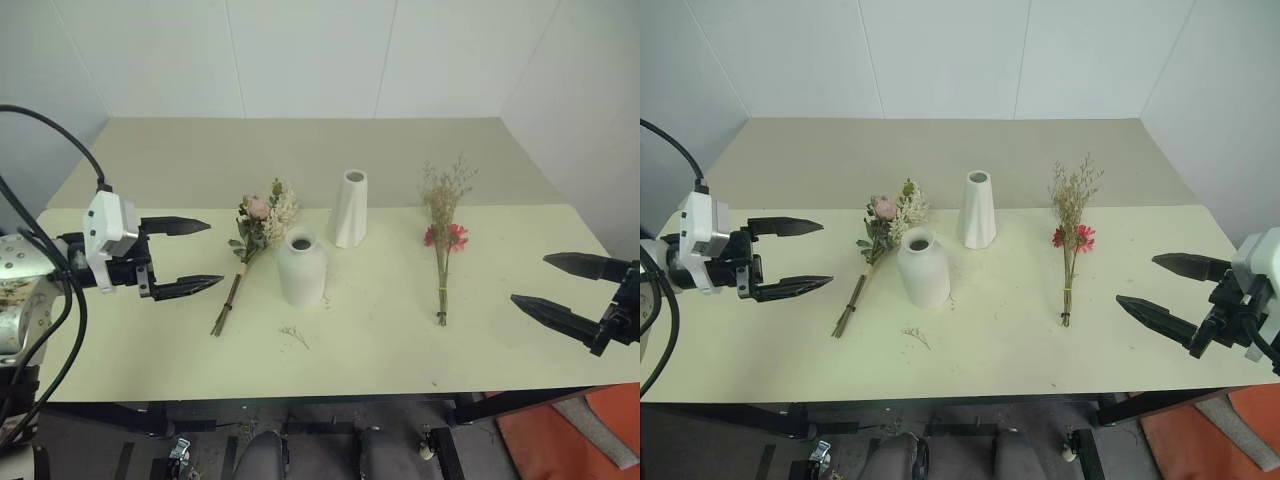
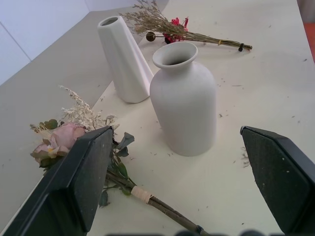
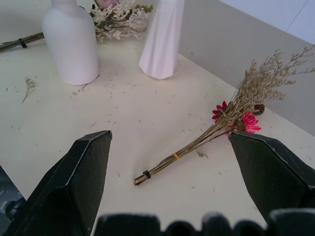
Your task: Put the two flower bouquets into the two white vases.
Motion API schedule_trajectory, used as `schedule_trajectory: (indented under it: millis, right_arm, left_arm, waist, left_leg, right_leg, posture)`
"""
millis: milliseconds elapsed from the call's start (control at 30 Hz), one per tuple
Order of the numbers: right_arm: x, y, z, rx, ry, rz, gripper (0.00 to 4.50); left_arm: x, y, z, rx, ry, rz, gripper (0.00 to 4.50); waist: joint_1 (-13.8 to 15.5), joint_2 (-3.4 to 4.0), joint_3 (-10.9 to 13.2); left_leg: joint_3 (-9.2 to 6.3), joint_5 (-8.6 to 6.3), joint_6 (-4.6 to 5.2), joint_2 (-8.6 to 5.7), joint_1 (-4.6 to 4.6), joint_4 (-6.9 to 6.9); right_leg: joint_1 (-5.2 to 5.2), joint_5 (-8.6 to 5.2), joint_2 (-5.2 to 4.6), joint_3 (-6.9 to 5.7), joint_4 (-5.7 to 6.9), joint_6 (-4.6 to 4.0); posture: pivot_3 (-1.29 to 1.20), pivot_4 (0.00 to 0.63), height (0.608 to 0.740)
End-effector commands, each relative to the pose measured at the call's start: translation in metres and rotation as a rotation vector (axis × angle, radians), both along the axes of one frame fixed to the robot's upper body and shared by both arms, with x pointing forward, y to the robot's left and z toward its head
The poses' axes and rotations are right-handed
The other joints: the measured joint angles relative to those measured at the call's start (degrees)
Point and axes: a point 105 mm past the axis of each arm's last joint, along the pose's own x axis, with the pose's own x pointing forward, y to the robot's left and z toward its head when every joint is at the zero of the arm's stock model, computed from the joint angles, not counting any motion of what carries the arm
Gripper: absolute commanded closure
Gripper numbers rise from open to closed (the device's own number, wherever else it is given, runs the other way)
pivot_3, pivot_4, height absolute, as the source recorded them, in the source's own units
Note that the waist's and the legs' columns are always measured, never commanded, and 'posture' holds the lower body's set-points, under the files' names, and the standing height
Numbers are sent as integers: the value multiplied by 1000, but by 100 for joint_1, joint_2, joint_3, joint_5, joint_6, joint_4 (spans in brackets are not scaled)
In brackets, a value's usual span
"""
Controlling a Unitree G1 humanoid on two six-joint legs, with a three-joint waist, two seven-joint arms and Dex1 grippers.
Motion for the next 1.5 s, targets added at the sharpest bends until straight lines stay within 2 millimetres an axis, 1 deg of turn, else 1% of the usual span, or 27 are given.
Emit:
schedule_trajectory:
  millis: [33, 300, 400, 500, 567, 667, 733, 800, 900, 1033, 1233, 1333, 1500]
  right_arm:
    - [1, -1, 9, -40, -45, -7, 24]
    - [4, -2, 6, -67, -52, -19, 24]
    - [7, -4, 6, -84, -61, -58, 24]
    - [19, -5, 1, -104, -31, -144, 24]
    - [28, 6, 1, -74, -19, -150, 24]
    - [39, 20, -2, -53, 12, -156, 24]
    - [55, 28, -11, -59, 54, -208, 24]
    - [74, 34, -22, -69, 113, -277, 24]
    - [101, 41, -35, -56, 196, -380, 24]
    - [121, 49, -45, -46, 276, -475, 24]
    - [135, 54, -60, -25, 350, -557, 24]
    - [141, 48, -65, -25, 365, -607, 24]
    - [146, 41, -70, -47, 371, -642, 24]
  left_arm:
    - [-4, 4, 13, 21, -58, 7, 0]
    - [-4, 9, 12, 32, -62, 33, 0]
    - [-3, 9, 13, 35, -65, 34, 0]
    - [-3, 6, 16, 26, -79, 21, 0]
    - [-2, 1, 22, 0, -94, -6, 0]
    - [3, -5, 26, 14, -115, -31, 0]
    - [8, -13, 30, 27, -135, -71, 0]
    - [12, -23, 37, -16, -146, -124, 0]
    - [17, -33, 33, 27, -148, -180, 0]
    - [23, -44, 37, 30, -170, -230, 0]
    - [25, -53, 37, 32, -183, -274, 0]
    - [24, -54, 33, 31, -179, -281, 0]
    - [24, -53, 29, 30, -175, -276, 0]
  waist:
    - [0, 0, 0]
    - [0, 0, 0]
    - [0, 0, 0]
    - [-6, 0, 0]
    - [-20, 0, 0]
    - [-17, 0, 0]
    - [-13, 0, 0]
    - [-14, 0, 0]
    - [-20, -1, -1]
    - [-18, -1, 0]
    - [-5, 0, -1]
    - [-8, 0, 0]
    - [-20, 1, 0]
  left_leg:
    - [0, 0, 0, 0, 0, 0]
    - [0, 0, 0, 0, 1, 0]
    - [0, 0, 0, 0, -1, 0]
    - [0, 0, 0, 0, 1, 0]
    - [1, 0, 0, 0, 2, 1]
    - [1, 1, 0, 1, 1, 1]
    - [0, 0, 0, 0, 0, 0]
    - [0, 0, 0, -3, -4, 3]
    - [-1, 1, 0, -3, -10, 9]
    - [-3, 1, 1, -3, -35, 6]
    - [-7, -3, 7, -5, -56, 6]
    - [-7, -4, 9, -6, -59, 5]
    - [-7, -4, 9, -5, -55, 6]
  right_leg:
    - [0, 0, 0, 0, 0, 0]
    - [0, 0, 0, 0, 0, 0]
    - [-1, 0, 0, 0, 0, 0]
    - [0, 0, 0, 0, 1, 0]
    - [-1, 1, 0, 1, 2, -1]
    - [-4, 1, 2, 1, 5, -2]
    - [-4, 0, 2, 1, 4, -2]
    - [-5, 1, 0, 1, 3, -2]
    - [-8, 2, 1, 0, 3, -2]
    - [-35, 2, 2, -2, 3, -3]
    - [-35, 3, -2, -11, 2, 1]
    - [-36, 3, -2, -12, -1, 3]
    - [-35, 3, -1, -11, 1, 3]
  posture:
    - [0, 150, 740]
    - [0, 150, 740]
    - [0, 150, 740]
    - [0, 150, 740]
    - [0, 150, 740]
    - [0, 150, 740]
    - [0, 150, 740]
    - [0, 150, 740]
    - [0, 150, 740]
    - [0, 150, 740]
    - [0, 150, 740]
    - [0, 150, 740]
    - [0, 150, 740]
